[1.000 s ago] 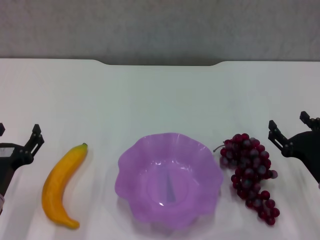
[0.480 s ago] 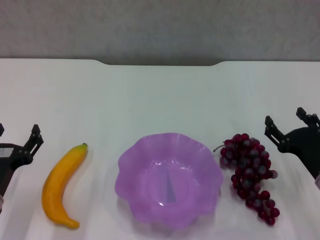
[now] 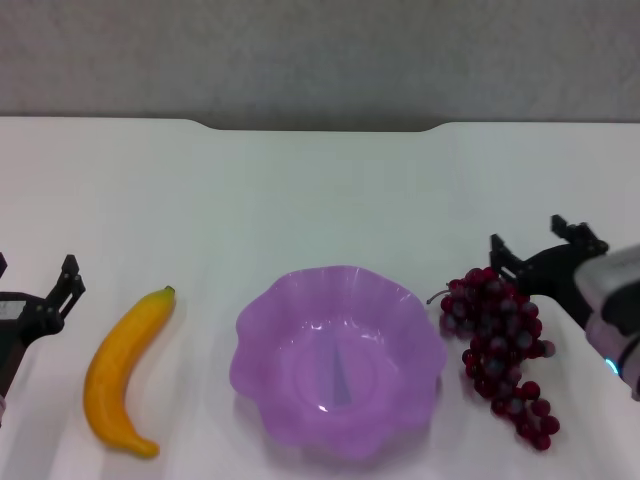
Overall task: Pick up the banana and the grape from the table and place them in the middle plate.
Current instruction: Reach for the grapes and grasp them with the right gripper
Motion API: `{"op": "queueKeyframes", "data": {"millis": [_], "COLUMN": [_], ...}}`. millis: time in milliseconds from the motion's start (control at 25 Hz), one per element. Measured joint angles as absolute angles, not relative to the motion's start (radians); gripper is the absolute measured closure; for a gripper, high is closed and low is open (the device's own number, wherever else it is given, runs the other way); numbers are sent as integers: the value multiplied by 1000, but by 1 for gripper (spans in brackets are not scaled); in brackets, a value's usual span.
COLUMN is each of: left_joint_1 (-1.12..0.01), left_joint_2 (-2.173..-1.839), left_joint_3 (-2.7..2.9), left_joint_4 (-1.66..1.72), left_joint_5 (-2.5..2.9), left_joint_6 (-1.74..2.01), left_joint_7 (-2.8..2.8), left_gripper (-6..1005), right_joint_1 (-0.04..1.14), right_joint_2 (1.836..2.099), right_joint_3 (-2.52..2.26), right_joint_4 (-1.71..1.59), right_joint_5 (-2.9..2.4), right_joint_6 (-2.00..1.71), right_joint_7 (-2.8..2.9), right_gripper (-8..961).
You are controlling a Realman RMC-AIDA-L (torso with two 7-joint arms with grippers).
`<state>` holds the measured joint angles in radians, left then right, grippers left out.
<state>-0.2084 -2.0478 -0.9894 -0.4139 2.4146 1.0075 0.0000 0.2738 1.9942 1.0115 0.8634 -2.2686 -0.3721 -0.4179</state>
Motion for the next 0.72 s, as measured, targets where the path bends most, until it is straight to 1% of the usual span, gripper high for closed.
{"op": "queueKeyframes", "data": {"millis": [120, 320, 560, 720], "left_joint_1": [-209, -210, -216, -219], "left_joint_2": [-2048, -2048, -2049, -2050], "left_joint_3": [-989, -989, -989, -989], "left_joint_4": [-414, -414, -414, -415], "left_joint_5": [2415, 2415, 2415, 2415], "left_joint_6": [1005, 1000, 994, 992], "left_joint_7": [0, 0, 0, 0], "left_gripper": [106, 106, 106, 106], "right_joint_1": [237, 198, 230, 260], "right_joint_2": [2003, 2003, 2004, 2003], "right_joint_3": [1103, 1239, 1436, 1500], "right_joint_4": [999, 1179, 1262, 1251], "right_joint_5": [-2269, -2266, -2265, -2269], "right_joint_6": [-160, 151, 515, 618], "right_joint_7": [-490, -496, -455, -447], "right_gripper": [137, 143, 151, 156]}}
